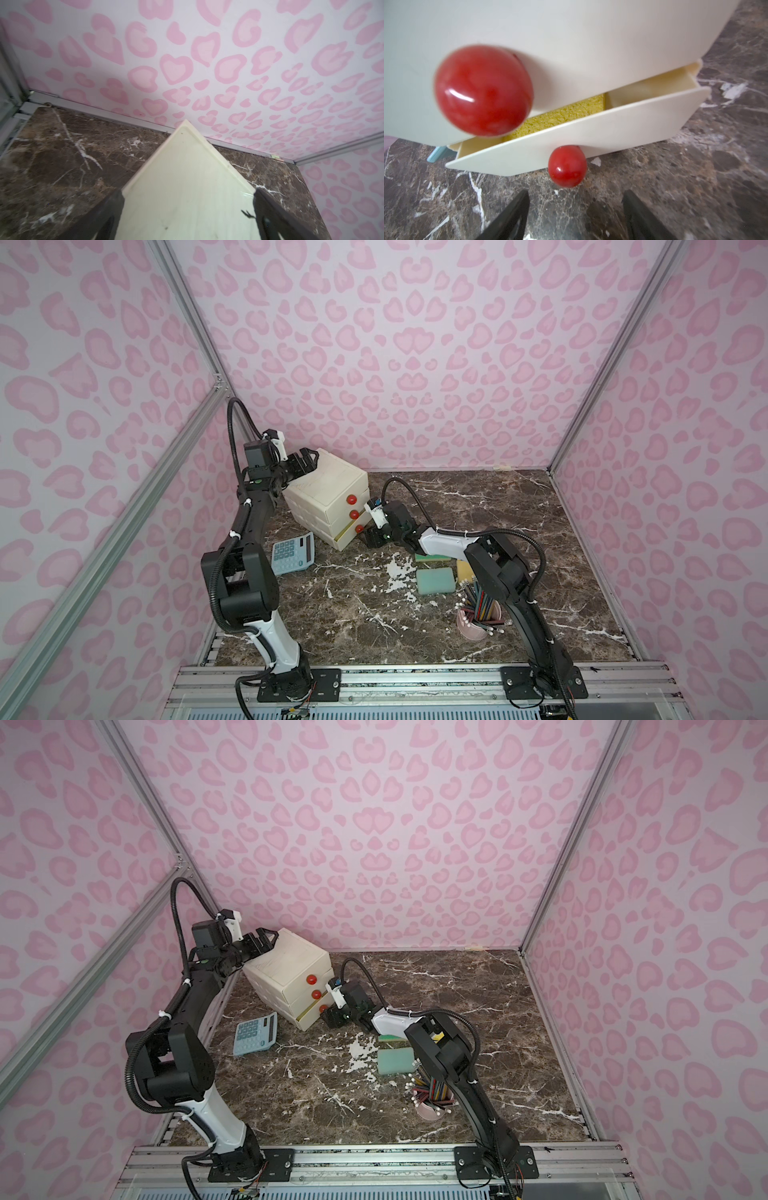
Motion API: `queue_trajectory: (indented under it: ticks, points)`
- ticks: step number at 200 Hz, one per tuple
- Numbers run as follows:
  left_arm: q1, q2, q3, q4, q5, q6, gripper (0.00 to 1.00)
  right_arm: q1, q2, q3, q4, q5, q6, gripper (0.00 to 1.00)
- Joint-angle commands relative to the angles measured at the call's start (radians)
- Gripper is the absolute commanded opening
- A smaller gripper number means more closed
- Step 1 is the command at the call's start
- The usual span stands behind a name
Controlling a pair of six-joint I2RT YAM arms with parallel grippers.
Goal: Take the sponge out of the drawer
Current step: Open the drawer in the storage box.
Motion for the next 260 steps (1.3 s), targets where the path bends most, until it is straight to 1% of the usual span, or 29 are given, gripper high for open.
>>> queue_trajectory:
  ticks: [1, 40, 82, 108, 121, 156, 189, 216, 260]
  points:
    - [0.011, 0.025, 0.036, -0.047, -0.008, -0.004, 1.00, 0.002, 0.002, -0.016, 0.074, 0.009, 0.028, 0.70]
    - [0.021, 0.077, 0.071, -0.065, 0.011, 0.005, 0.99, 0.001, 0.053, 0.039, 0.075, -0.013, 0.044, 0.68]
    - [0.024, 0.079, 0.079, -0.064, 0.001, 0.019, 0.99, 0.000, 0.099, 0.098, 0.067, -0.041, 0.048, 0.64]
    - [0.024, 0.088, 0.092, -0.064, 0.034, 0.025, 0.99, 0.002, 0.118, 0.112, 0.077, -0.051, 0.050, 0.63]
    - [0.024, 0.095, 0.097, -0.071, 0.034, 0.028, 0.99, 0.001, 0.125, 0.113, 0.082, -0.052, 0.050, 0.62]
    - [0.024, 0.104, 0.099, -0.074, 0.034, 0.028, 0.99, 0.000, 0.120, 0.095, 0.111, -0.040, 0.053, 0.55]
    - [0.024, 0.107, 0.099, -0.081, 0.028, 0.034, 0.98, -0.005, 0.111, 0.069, 0.145, -0.043, 0.053, 0.53]
    - [0.024, 0.108, 0.096, -0.079, 0.028, 0.033, 0.98, -0.005, 0.113, 0.072, 0.138, -0.042, 0.052, 0.43]
    - [0.024, 0.108, 0.090, -0.077, 0.028, 0.033, 0.98, -0.005, 0.100, 0.054, 0.162, -0.034, 0.050, 0.43]
